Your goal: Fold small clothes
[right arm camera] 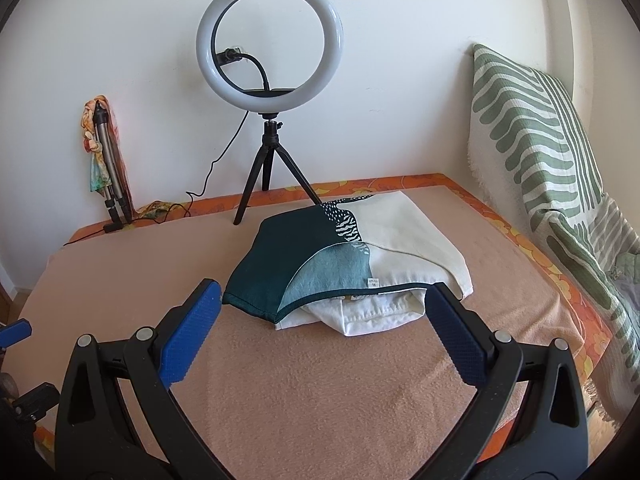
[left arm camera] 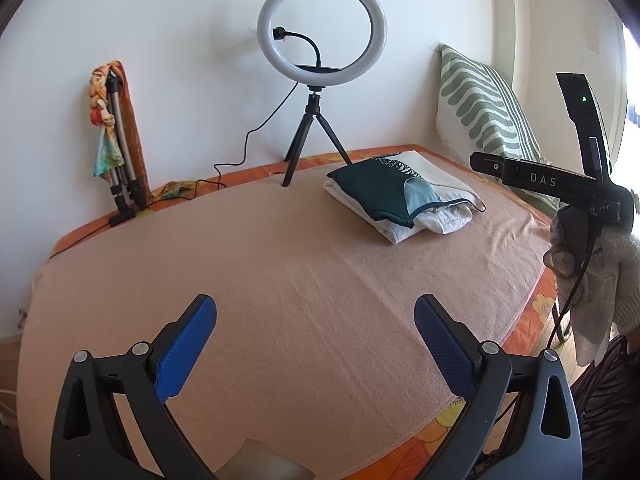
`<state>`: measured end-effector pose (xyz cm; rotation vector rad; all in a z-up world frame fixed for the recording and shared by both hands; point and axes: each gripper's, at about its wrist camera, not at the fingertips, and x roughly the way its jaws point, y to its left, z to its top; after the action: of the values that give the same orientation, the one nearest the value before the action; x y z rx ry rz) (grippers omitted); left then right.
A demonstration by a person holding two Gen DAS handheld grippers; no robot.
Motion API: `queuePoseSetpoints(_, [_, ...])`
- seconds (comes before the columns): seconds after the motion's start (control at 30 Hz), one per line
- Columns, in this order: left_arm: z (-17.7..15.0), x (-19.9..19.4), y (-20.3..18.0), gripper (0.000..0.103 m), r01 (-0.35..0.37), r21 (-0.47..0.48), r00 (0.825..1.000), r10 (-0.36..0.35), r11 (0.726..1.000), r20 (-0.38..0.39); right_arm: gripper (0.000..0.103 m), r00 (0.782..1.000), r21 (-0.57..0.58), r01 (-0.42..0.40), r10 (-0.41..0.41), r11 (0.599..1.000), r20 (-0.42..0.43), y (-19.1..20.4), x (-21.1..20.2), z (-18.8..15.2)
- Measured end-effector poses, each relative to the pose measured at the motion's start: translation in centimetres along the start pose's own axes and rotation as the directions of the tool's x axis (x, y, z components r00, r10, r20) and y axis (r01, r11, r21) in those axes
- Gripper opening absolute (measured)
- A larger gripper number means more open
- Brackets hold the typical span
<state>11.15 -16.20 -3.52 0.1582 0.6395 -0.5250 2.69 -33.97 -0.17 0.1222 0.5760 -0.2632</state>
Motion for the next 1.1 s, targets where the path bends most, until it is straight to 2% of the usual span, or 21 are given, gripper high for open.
queuePoseSetpoints(1.1, [0.15, -0.46, -0.12, 0.099, 0.009, -0.014, 1.0, -0.009, 1.0, 0.008, 0.103, 1.0, -0.009, -0.011, 0.011, 1.0, 0.001, 0.53, 0.04, -0.13])
